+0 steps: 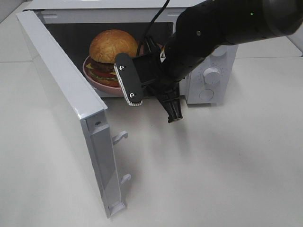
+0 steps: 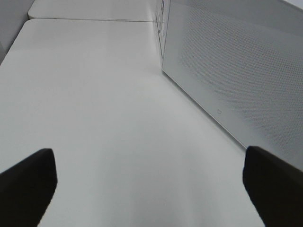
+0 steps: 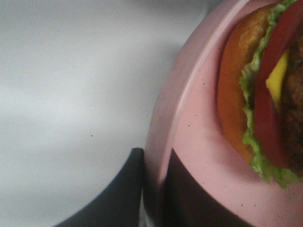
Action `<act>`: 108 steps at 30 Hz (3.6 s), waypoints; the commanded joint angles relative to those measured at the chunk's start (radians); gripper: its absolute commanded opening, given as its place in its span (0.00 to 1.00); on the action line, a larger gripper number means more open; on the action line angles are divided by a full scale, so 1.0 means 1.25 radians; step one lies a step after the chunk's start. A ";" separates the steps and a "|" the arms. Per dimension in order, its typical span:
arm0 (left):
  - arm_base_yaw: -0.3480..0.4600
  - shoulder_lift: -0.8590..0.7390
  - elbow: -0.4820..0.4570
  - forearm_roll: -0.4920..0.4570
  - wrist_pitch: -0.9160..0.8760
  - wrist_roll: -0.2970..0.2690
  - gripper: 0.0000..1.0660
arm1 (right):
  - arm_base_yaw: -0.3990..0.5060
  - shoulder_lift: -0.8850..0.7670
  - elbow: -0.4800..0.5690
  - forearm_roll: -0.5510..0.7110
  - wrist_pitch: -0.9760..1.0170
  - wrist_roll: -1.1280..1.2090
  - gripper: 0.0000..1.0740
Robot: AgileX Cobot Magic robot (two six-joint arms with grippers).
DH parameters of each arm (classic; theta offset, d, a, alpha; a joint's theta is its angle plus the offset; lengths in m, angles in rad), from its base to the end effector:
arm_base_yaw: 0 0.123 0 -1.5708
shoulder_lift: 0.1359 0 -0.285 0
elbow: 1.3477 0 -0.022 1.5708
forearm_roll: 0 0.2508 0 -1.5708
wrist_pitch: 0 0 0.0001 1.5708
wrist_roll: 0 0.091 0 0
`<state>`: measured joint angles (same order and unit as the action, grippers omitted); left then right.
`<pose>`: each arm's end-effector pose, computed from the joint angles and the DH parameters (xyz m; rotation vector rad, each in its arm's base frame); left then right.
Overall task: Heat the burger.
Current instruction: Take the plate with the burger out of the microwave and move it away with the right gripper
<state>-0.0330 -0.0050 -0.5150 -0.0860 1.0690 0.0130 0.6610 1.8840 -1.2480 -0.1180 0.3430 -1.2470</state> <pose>-0.0081 -0.0066 0.2810 0.0521 2.0309 -0.1153 0.3230 0.2466 0.1970 -2.1006 1.3412 -0.3481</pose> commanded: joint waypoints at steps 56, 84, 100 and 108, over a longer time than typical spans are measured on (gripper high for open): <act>0.003 -0.010 0.001 -0.002 -0.002 -0.004 0.94 | 0.030 -0.734 0.604 -0.118 -0.008 0.177 0.02; 0.003 -0.010 0.001 -0.002 -0.002 -0.004 0.94 | 0.030 -0.882 0.604 -0.378 0.446 0.702 0.03; 0.003 -0.010 0.001 -0.002 -0.002 -0.004 0.94 | 0.030 -0.860 0.604 -0.497 0.527 1.047 0.03; 0.003 -0.010 0.001 -0.002 -0.002 -0.004 0.94 | 0.030 -0.762 0.604 -0.526 0.558 1.198 0.03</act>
<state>-0.0330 -0.0050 -0.5150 -0.0860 1.0690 0.0130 0.6970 0.9310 -0.4850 -0.6970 1.0450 0.2280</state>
